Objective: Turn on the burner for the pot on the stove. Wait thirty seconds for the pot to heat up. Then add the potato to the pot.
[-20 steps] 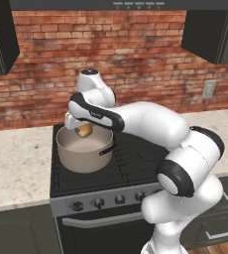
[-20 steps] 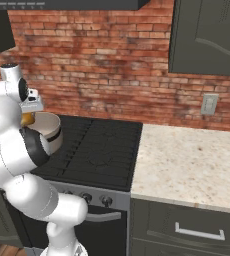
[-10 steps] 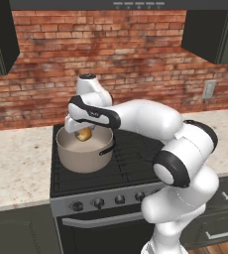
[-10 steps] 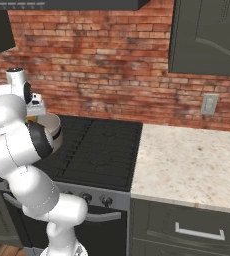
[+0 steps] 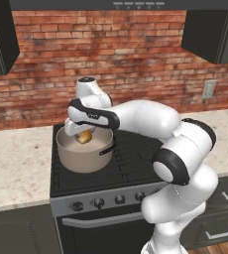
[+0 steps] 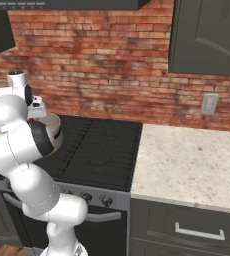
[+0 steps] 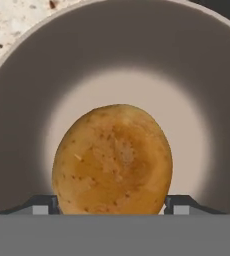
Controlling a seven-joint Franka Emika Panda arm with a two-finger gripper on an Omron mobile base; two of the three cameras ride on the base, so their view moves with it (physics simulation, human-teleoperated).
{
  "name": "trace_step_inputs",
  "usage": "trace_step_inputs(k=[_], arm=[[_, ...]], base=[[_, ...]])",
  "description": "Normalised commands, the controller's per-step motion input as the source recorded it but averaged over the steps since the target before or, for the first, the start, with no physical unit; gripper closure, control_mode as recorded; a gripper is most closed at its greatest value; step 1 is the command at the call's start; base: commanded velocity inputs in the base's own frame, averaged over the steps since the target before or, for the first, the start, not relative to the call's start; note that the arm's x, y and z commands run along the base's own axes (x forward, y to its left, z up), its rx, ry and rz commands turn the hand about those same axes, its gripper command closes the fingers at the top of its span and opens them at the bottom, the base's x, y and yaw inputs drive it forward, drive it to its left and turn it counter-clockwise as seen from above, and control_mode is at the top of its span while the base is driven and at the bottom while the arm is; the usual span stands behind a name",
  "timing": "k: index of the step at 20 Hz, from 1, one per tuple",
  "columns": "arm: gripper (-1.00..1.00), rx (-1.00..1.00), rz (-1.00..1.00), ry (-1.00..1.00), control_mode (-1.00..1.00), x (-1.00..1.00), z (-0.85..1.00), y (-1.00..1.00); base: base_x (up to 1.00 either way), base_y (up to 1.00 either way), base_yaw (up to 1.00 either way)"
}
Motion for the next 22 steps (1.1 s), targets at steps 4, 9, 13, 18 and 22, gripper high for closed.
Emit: trace_step_inputs(k=[4, 9, 13, 18, 22], arm=[[1.00, -0.01, 0.00, 0.00, -1.00, 0.00, -0.08, 0.00], [1.00, -0.01, 0.00, 0.00, -1.00, 0.00, -0.13, 0.00], [1.00, 0.00, 0.00, 0.02, -1.00, 0.00, -0.10, 0.00], [1.00, 0.00, 0.00, 0.02, -1.00, 0.00, -0.17, 0.00], [1.00, 0.00, 0.00, 0.01, -1.00, 0.03, -0.25, 0.00]], base=[[0.00, 0.00, 0.00], [0.00, 0.00, 0.00], [0.00, 0.00, 0.00], [0.00, 0.00, 0.00], [0.00, 0.00, 0.00]])
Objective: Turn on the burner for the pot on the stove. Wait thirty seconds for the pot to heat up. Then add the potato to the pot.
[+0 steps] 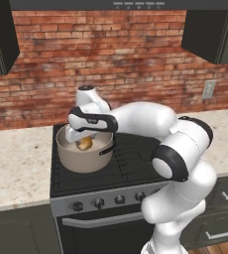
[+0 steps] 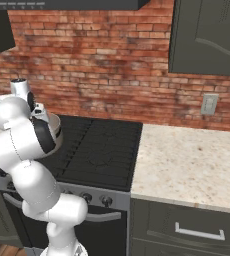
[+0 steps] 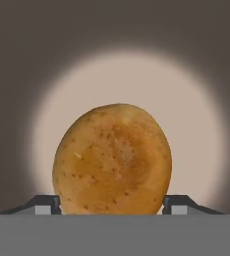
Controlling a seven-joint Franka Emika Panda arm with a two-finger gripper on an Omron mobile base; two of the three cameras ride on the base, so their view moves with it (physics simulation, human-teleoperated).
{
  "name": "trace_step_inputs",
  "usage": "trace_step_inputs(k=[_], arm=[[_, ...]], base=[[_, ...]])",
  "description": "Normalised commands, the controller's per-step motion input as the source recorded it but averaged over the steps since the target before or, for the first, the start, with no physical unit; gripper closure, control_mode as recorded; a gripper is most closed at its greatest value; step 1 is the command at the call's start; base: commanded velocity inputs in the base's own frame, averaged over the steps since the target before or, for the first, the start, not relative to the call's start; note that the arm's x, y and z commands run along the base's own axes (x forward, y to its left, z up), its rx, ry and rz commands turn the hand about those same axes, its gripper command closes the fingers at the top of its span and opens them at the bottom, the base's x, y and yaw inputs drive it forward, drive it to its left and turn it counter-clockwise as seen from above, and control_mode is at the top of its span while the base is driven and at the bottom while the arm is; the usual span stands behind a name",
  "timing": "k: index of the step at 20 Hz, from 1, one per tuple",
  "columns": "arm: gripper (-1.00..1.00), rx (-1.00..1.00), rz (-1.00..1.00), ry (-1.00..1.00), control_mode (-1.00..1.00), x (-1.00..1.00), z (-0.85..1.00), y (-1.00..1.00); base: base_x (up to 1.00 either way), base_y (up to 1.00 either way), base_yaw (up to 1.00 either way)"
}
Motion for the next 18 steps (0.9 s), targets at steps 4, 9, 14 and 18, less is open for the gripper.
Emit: trace_step_inputs(k=[4, 9, 14, 18], arm=[[1.00, -0.01, 0.00, 0.00, -1.00, 0.12, -0.23, 0.00], [1.00, 0.00, 0.00, 0.00, -1.00, 0.25, -0.08, 0.01], [1.00, 0.00, 0.00, 0.00, -1.00, 0.25, 0.00, 0.04], [1.00, 0.00, 0.00, 0.00, -1.00, 0.04, 0.00, 0.01]], base=[[0.00, 0.00, 0.00], [0.00, 0.00, 0.00], [0.00, 0.00, 0.00], [0.00, 0.00, 0.00]])
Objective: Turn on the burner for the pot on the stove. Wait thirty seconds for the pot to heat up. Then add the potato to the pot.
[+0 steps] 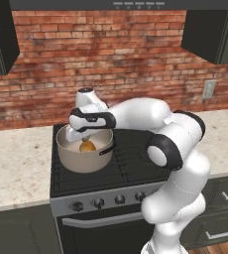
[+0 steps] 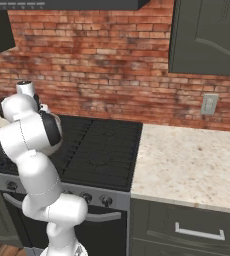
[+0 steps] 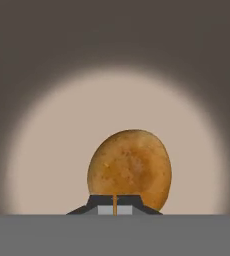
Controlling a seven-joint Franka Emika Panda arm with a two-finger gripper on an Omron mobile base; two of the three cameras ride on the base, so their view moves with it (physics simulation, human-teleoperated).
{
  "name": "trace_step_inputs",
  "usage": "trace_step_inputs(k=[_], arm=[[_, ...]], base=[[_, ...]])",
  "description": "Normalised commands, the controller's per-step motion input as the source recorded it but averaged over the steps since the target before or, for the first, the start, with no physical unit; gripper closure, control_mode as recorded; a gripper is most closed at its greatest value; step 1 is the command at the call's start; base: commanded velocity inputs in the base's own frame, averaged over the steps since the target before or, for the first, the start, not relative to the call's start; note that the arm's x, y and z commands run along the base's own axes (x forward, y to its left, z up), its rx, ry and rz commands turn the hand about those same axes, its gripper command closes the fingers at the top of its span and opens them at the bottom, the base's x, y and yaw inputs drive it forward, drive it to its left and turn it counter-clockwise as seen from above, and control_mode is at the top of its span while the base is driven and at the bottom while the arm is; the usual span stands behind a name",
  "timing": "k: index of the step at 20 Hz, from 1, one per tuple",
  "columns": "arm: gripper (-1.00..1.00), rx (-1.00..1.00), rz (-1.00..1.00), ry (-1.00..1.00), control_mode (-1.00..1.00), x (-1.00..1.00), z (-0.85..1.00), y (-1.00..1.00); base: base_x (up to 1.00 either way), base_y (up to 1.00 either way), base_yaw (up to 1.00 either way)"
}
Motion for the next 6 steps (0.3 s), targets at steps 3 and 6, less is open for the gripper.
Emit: trace_step_inputs(k=[3, 6], arm=[[-1.00, 0.00, 0.00, 0.01, -1.00, 0.00, 0.00, 0.00], [-1.00, 0.00, 0.00, 0.00, -1.00, 0.00, 0.22, -0.01]], base=[[0.00, 0.00, 0.00], [0.00, 0.00, 0.00]])
